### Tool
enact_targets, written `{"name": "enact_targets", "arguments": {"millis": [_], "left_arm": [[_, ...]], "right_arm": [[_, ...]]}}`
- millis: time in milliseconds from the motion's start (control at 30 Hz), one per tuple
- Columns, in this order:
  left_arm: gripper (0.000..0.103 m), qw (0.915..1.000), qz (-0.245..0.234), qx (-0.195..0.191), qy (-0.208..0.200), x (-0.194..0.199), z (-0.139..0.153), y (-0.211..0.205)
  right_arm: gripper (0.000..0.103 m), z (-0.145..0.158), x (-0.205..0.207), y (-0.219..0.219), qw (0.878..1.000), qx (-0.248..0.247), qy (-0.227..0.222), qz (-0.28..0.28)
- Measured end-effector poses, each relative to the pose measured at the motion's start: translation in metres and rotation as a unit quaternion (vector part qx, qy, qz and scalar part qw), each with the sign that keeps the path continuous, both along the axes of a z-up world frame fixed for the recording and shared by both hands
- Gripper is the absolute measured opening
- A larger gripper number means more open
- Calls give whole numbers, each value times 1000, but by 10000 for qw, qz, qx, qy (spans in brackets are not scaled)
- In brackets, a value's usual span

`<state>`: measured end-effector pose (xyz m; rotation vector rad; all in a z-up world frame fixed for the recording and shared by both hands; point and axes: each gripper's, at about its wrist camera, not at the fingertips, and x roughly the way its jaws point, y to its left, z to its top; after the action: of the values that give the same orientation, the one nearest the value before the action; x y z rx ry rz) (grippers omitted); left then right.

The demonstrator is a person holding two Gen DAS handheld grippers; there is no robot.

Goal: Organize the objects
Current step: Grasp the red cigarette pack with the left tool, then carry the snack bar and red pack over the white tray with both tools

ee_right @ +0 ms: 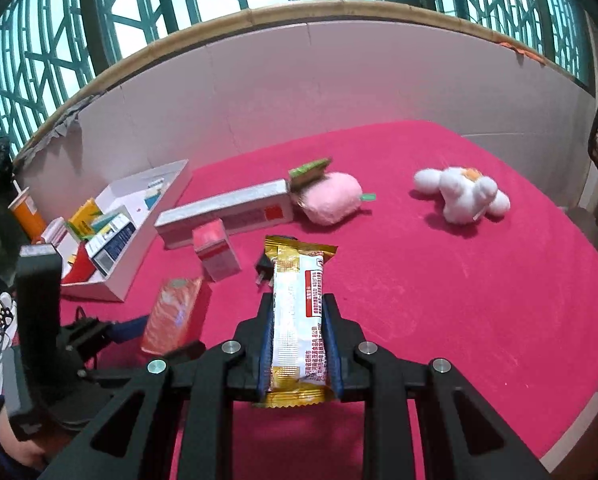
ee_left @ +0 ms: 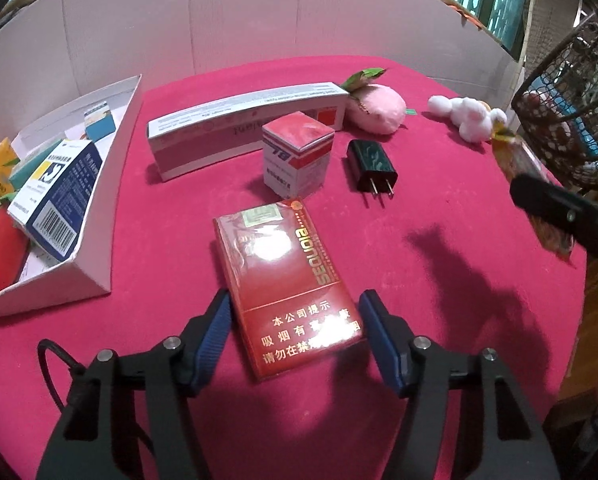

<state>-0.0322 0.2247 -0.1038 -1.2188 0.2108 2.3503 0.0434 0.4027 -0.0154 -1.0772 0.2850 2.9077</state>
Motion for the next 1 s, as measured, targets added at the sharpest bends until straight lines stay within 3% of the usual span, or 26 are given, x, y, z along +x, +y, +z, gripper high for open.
{"name": "enact_targets", "arguments": {"millis": [267,600,667,700,867,1000], "left_arm": [[61,9994,-73,102,312,10,11,-15],[57,9924,-39,298,1197,27,58,-31],[48,9908,-10,294,1324,28,63,-35],[23,9899,16,260,1392,29,66,-36],[21,9893,247,299,1407,26,68,-48],[21,9896,250,564,1302,26,68,-60]], "right_arm": [[24,16,1,-16,9998,99,188,63],[24,33,4,-25,9989,120,464,5],[24,35,4,-26,9988,83,480,-5],[24,36,4,-27,9987,71,497,-9],[24,43,4,-33,9984,89,559,21],[24,48,6,-39,9980,115,624,2]]}}
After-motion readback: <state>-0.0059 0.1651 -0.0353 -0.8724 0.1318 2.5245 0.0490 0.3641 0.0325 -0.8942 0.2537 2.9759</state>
